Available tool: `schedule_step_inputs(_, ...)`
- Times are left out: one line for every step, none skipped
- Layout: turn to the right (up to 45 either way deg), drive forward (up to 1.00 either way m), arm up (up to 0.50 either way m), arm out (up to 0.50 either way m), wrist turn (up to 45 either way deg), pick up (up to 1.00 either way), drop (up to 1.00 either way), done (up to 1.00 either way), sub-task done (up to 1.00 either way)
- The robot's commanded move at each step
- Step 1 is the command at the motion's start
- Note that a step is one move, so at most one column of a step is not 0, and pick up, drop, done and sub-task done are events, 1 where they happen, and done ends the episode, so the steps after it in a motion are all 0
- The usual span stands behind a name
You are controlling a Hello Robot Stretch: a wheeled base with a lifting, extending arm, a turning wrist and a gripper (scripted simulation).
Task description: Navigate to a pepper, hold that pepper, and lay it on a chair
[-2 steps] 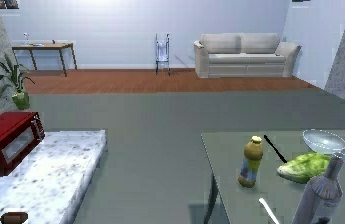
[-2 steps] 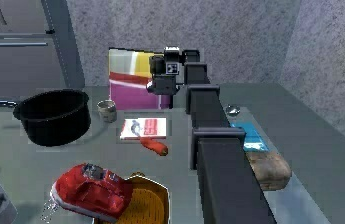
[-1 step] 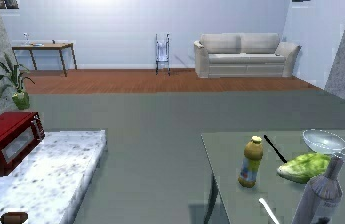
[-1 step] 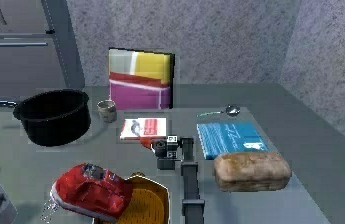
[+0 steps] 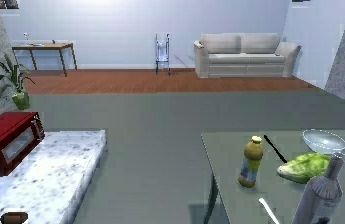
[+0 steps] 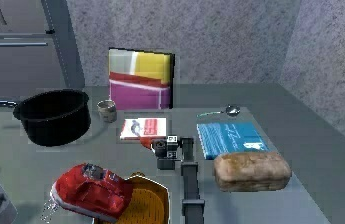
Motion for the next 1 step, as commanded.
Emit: schedule_step_inputs(0.0, 0.00, 0.10, 0.00, 0.0, 0.00, 0.00, 0.00, 0.00)
